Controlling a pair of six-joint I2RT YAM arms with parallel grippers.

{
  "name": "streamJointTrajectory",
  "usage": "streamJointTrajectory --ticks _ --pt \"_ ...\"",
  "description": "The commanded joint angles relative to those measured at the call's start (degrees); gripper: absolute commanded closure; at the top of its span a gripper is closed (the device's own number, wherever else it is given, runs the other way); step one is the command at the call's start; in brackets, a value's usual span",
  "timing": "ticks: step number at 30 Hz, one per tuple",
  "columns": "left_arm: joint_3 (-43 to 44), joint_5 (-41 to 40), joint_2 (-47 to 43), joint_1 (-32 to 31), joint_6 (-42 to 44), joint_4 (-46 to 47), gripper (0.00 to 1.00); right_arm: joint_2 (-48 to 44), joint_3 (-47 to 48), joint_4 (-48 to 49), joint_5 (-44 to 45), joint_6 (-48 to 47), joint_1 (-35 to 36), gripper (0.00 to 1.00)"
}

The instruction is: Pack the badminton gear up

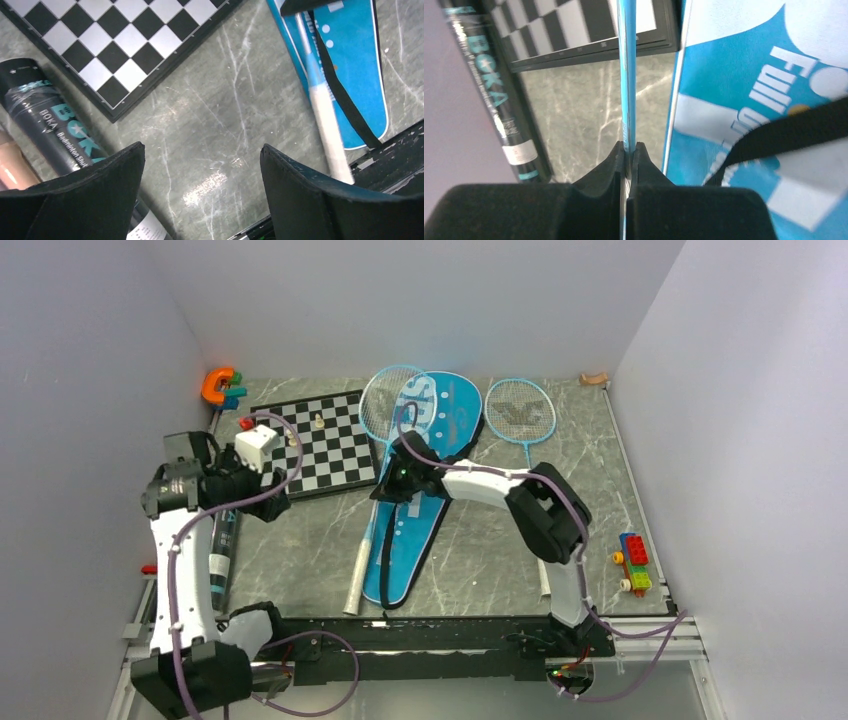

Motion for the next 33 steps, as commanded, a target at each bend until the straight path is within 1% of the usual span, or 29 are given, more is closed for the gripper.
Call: streamJointTrajectory --ticks 1,3,7,10,13,16,20,25,29,33 --pt "-5.4 -6.9 -5.2 -8.5 -7.1 7.4 0.11 -11.0 -3.4 1.5 3.8 -4.0 -1.8 1.00" --pt "-7.1 -9.3 -5.6 -12.8 -8.0 8.5 0.10 -13.6 -5.5 1.3 4.2 -4.3 -3.1 1.00" --pt "-7.3 -11.2 -2.9 -18.3 -9.7 7.6 0.10 -19.7 -8.7 -0.1 4.4 -5.4 -5.7 1.00" --pt "-7.1 -14.1 -0.9 -25.2 -11.4 8.4 0.10 -24.7 -10.9 -4.5 5.7 -5.9 -8.8 1.00" --pt "-6.2 -17.7 1.0 -33.0 -14.0 10.2 0.07 -29.8 -15.9 -8.4 7.0 -7.6 -13.6 1.00" --pt "-2.9 -19.9 4.9 -41.0 -15.7 11.2 0.02 -34.8 -21.5 -12.2 8.3 -10.3 -19.0 1.00" --pt "5.0 -20.3 13.2 -46.4 -16.6 10.6 0.01 -40.6 -27.5 -15.6 10.6 -15.2 -24.9 1.00" --pt "12.7 -23.3 21.9 -54.2 -15.2 12.2 0.00 -41.6 -30.7 -16.6 11.9 -17.9 -27.9 1.00" --pt "17.2 -21.1 29.5 -58.8 -15.8 14.4 0.01 -39.9 -31.6 -15.4 12.6 -18.6 -29.1 1.00" --pt "20.8 -18.1 38.3 -60.7 -17.9 16.5 0.01 -37.3 -31.3 -14.6 13.1 -19.5 -29.3 1.00"
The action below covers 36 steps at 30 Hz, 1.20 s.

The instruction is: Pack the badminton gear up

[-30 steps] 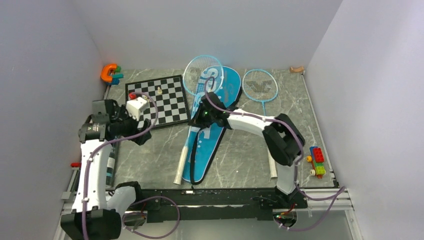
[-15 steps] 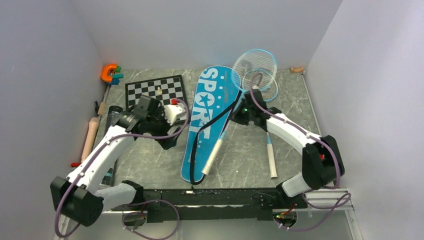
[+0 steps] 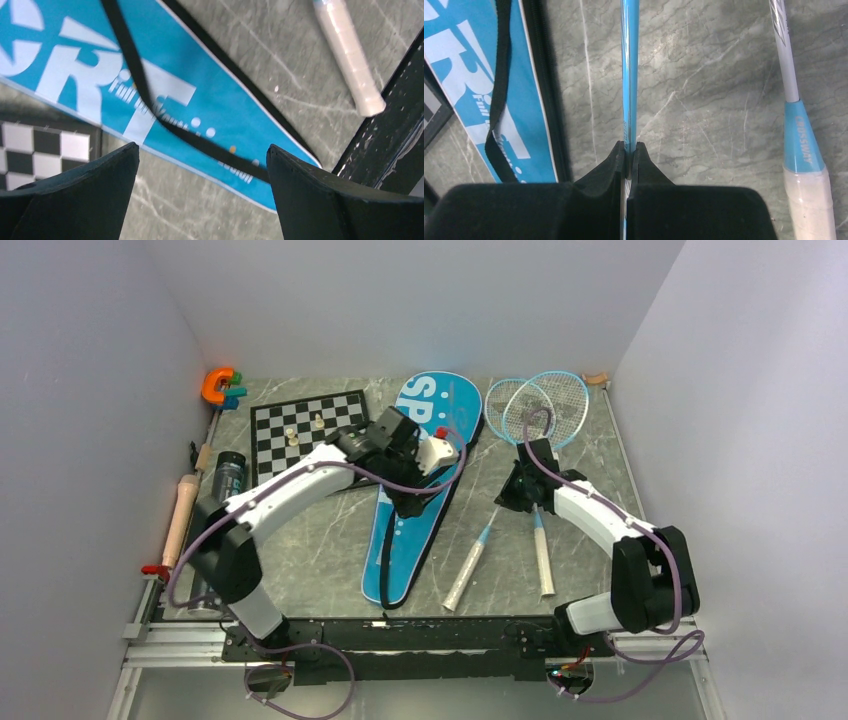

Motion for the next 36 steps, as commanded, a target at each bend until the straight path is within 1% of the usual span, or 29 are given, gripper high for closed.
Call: streamJointTrajectory --ticks 1,8,9,11,16,18,21,25,29,34,36 --pt "4.3 3.0 8.3 -1.7 -3.4 4.1 0.01 2.6 0.6 3.0 1.9 -2.6 -0.5 1.00" --pt "8.7 2.9 19.5 -3.3 -6.6 9.3 0.01 5.2 0.6 3.2 1.3 -2.7 -0.8 1.00" --pt "9.4 2.7 20.7 -3.4 -7.0 9.5 0.02 5.3 0.7 3.0 1.1 -2.4 -0.9 0.98" --pt "10.9 2.9 22.8 -3.4 -8.0 9.5 0.05 4.9 0.6 3.0 0.7 -2.1 -0.9 0.91" --pt "12.5 -0.8 26.5 -4.0 -7.7 11.5 0.09 2.0 -1.1 3.8 -1.1 -1.1 -0.9 0.57" --pt "13.5 -1.5 27.9 -4.1 -7.6 10.9 0.10 1.2 -1.0 3.3 -1.7 -0.9 -0.9 0.47" --pt "12.6 -2.0 28.3 -4.1 -7.5 12.1 0.10 -0.6 -0.6 2.3 -2.5 -0.7 -0.9 0.36" --pt "12.2 -2.6 29.8 -4.2 -6.8 13.1 0.12 -3.8 -0.3 0.8 -2.4 -0.4 -1.0 0.34" --pt "12.3 -3.8 31.4 -4.2 -5.6 12.5 0.25 -7.0 -0.2 -0.5 -2.8 0.0 -1.1 0.34" --pt "10.8 -5.2 32.0 -4.2 -4.8 13.5 0.34 -9.5 -0.7 -1.0 -3.5 0.4 -1.3 0.37" --pt "10.3 -5.7 32.2 -4.2 -4.4 14.0 0.41 -10.0 -0.8 -1.2 -3.7 0.4 -1.3 0.39"
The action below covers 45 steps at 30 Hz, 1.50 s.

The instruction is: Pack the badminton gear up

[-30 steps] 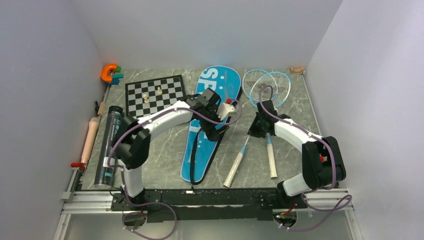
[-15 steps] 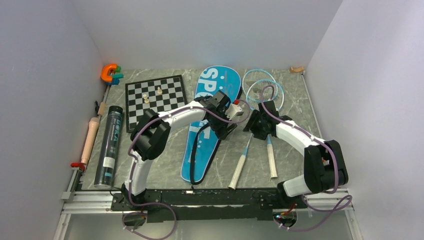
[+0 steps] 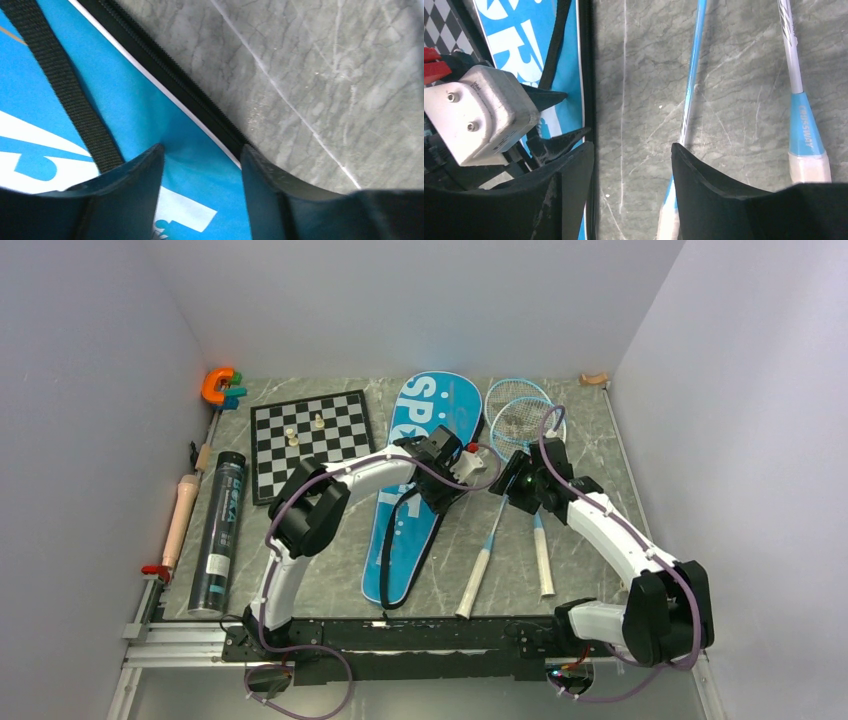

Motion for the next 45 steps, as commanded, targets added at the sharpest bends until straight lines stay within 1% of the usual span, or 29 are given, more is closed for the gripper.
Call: streamJointTrajectory --ticks 1,3,5,6,9,11,16,18,21,24,29,32,36,37,38,39,41,43,45 --pt "-1.2 -2.0 1.4 -0.3 1.1 1.6 0.48 -2.2 0.3 -0.9 -0.9 0.7 -0.6 0.40" --pt "-1.3 -2.2 1.3 -0.4 1.2 1.3 0.61 -2.5 0.2 -1.1 -1.1 0.7 -0.8 0.42" --pt "-2.7 -3.1 0.6 -0.4 1.3 2.3 0.79 -2.9 0.0 -1.2 -1.2 0.8 -0.8 0.44" --pt "-3.5 -3.6 0.3 -0.4 1.3 3.4 0.84 -3.1 -0.1 -1.1 -1.3 0.8 -0.9 0.45" --pt "-4.3 -4.2 0.4 -0.4 1.3 3.6 0.90 -3.6 -0.4 -1.1 -1.3 1.0 -1.0 0.46" --pt "-3.9 -4.6 0.5 -0.3 1.0 3.0 0.99 -3.7 -0.6 -1.0 -1.4 1.1 -1.1 0.47" --pt "-4.2 -5.6 -3.3 -0.3 1.3 2.6 1.00 -3.6 -0.7 -0.3 -1.7 1.5 -1.1 0.51" --pt "-3.1 -5.6 -5.6 0.3 1.2 1.6 1.00 -3.4 -0.8 -0.1 -1.7 1.5 -1.1 0.51" --pt "0.3 -2.5 -9.1 2.5 -1.1 -1.0 1.00 -2.9 -1.3 0.7 -0.8 1.6 -1.1 0.51" --pt "2.5 2.0 -13.3 5.6 -3.8 -1.6 1.00 -0.9 -1.3 1.2 -0.5 2.3 -1.0 0.49" --pt "4.5 10.6 -18.1 10.2 -7.2 -3.1 1.00 2.8 -1.9 7.9 -3.6 4.6 -0.4 0.38" --pt "4.8 14.8 -19.7 12.0 -8.4 -3.9 1.00 6.1 -0.1 11.5 -4.6 5.5 1.1 0.33" --pt "2.6 16.5 -21.2 12.5 -7.4 -3.4 1.00 13.0 4.9 10.5 -2.4 5.2 3.7 0.32" --pt "1.3 15.5 -21.2 11.7 -6.9 -3.2 0.98 14.3 5.5 10.2 -2.2 5.3 3.8 0.34" --pt "0.0 14.1 -20.7 10.5 -6.3 -3.2 0.89 14.9 5.6 10.2 -2.2 5.4 3.8 0.34" --pt "-1.3 12.7 -20.1 9.1 -5.6 -3.3 0.76 14.7 5.3 10.4 -1.9 5.8 3.7 0.35" --pt "-4.6 10.1 -18.6 6.4 -4.6 -2.2 0.60 13.5 4.3 10.7 -1.4 6.2 3.7 0.36" --pt "-6.5 7.6 -16.7 4.6 -4.2 0.0 0.42 11.6 3.7 10.0 -0.9 6.4 3.7 0.31" --pt "-6.0 6.2 -13.9 4.0 -4.1 1.1 0.37 8.8 2.7 8.8 -0.1 6.6 3.6 0.26"
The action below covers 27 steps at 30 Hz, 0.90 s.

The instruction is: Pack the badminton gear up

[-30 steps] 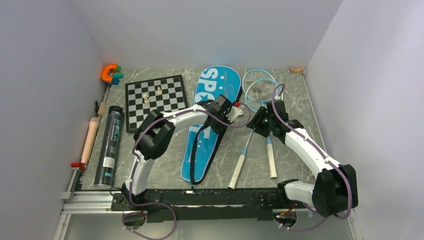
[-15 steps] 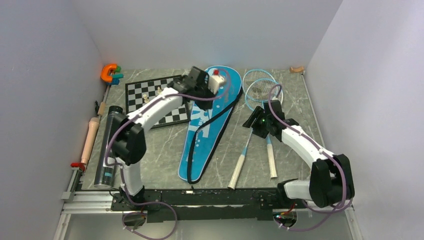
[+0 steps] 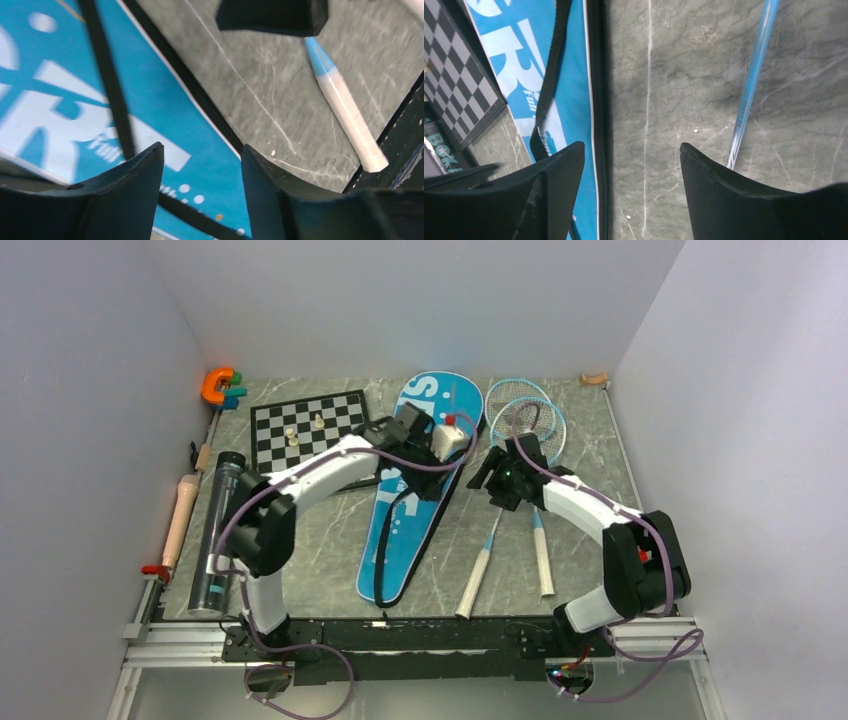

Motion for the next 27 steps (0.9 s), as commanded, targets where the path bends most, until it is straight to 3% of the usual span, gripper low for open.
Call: streamJointTrajectory --ticks 1,9,20,24,27 --pt "0.2 -3.7 5.8 -2.2 1.1 2.4 0.36 -7.0 -1.0 -0.1 2.7 1.2 -0.3 0.23" --pt "3.7 -9.4 14.0 -4.2 3.9 3.8 0.32 -16.2 -2.9 -3.4 3.6 1.8 -0.9 0.18" --pt "2.9 -10.9 16.9 -6.2 4.6 5.9 0.34 -17.8 -4.5 -3.8 3.3 2.5 -1.3 0.19" --pt "1.6 -12.6 17.1 -6.7 5.0 6.7 0.44 -17.8 -4.7 -3.8 3.2 2.3 -1.4 0.21" --pt "0.4 -14.1 16.7 -6.7 5.3 7.2 0.62 -17.9 -4.7 -3.8 3.1 2.2 -1.7 0.25"
